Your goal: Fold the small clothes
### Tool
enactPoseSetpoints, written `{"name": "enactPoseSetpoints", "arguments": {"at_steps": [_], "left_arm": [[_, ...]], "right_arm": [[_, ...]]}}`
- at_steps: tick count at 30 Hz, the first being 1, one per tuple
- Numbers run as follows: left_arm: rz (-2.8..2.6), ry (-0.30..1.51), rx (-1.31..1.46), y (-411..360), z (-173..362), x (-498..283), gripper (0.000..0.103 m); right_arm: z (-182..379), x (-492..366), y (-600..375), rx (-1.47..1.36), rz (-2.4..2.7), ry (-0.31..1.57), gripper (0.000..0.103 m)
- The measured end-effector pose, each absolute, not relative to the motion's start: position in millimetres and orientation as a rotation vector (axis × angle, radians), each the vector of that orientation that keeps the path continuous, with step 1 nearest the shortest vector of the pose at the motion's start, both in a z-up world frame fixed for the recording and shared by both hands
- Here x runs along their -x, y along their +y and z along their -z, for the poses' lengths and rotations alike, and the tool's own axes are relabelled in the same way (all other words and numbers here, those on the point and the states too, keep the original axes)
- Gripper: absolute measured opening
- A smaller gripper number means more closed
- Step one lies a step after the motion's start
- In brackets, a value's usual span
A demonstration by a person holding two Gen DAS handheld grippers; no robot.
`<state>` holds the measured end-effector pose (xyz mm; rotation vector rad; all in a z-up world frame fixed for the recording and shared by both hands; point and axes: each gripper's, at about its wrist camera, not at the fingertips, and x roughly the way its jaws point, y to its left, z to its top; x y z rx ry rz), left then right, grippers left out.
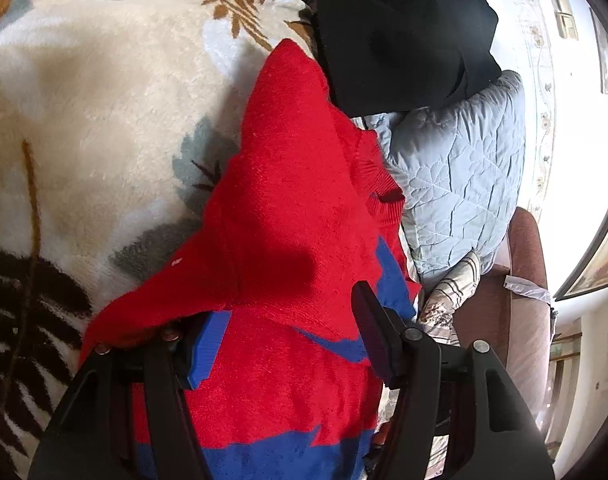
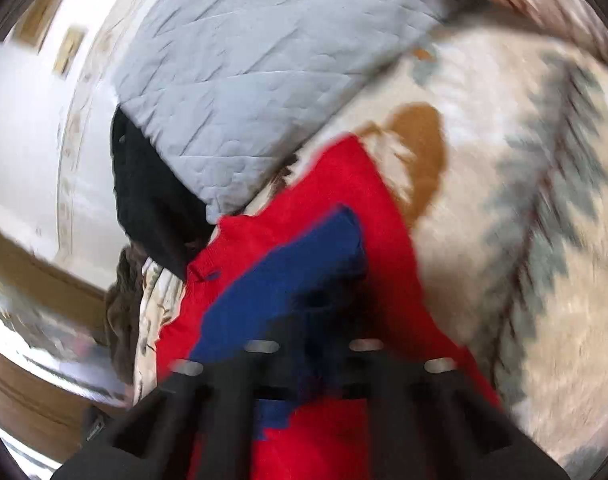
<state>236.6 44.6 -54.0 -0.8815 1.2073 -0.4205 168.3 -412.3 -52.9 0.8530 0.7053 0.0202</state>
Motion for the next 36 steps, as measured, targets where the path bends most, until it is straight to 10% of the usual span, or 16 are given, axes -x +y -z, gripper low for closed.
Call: {"name": "enactPoseSetpoints", "arguments": {"at_steps": [20, 25, 29, 36], "left_arm": [[0.424, 1.195, 0.526, -5.3, 40.7, -218.3, 0.06], [0.469, 1.262, 0.531, 5.2, 27.6, -198.3, 0.06], [0.492, 1.29, 0.477, 33.4, 7.3, -160.8, 0.061], [0.38, 1.403, 0.344, 84.7, 8.8, -92.2, 0.061]], "right_arm": [[61.6, -160.0, -399.2, -0.69, 0.055, 0.861, 0.006], [22.1, -136.4, -399.2, -0.651, 0.031, 0.903, 0.014], [5.2, -96.8, -399.4, -0.58, -0.042, 1.008, 0.042], [22.8, 14.3, -424.3, -0.527, -0.011, 1.162, 0.044]]}}
